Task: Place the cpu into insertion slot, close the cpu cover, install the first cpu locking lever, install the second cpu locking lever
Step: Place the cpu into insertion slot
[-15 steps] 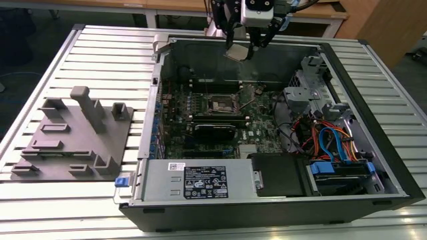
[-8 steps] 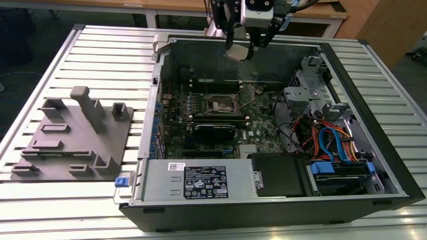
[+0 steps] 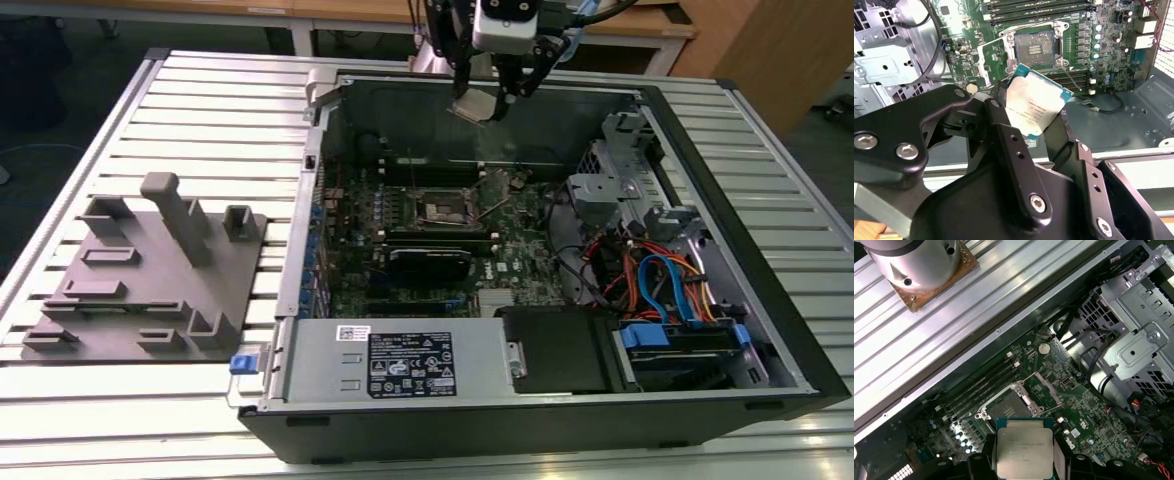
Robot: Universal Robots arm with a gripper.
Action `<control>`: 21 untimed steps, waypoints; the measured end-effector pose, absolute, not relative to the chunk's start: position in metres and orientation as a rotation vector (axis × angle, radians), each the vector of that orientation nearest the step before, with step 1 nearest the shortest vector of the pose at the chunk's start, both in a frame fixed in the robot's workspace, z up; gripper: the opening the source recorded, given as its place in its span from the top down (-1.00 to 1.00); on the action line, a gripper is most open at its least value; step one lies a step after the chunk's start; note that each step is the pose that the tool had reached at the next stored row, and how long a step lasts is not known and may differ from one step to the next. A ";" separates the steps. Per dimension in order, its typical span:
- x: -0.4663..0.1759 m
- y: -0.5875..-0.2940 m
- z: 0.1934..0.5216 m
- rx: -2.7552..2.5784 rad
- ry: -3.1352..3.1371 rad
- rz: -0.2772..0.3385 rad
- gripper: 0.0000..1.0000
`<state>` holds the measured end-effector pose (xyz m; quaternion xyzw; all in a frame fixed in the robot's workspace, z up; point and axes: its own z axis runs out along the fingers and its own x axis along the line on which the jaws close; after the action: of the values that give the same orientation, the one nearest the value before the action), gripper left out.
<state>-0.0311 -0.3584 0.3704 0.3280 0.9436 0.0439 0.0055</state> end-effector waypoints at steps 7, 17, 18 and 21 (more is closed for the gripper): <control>-0.031 -0.358 0.370 1.027 2.954 0.137 -0.07; -0.031 -0.358 0.370 1.118 2.918 0.137 -0.07; -0.031 -0.358 0.370 1.146 2.906 0.137 -0.07; -0.031 -0.358 0.370 1.177 2.893 0.136 -0.07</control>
<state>-0.0311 -0.3584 0.3699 0.3766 0.9253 0.0435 0.0078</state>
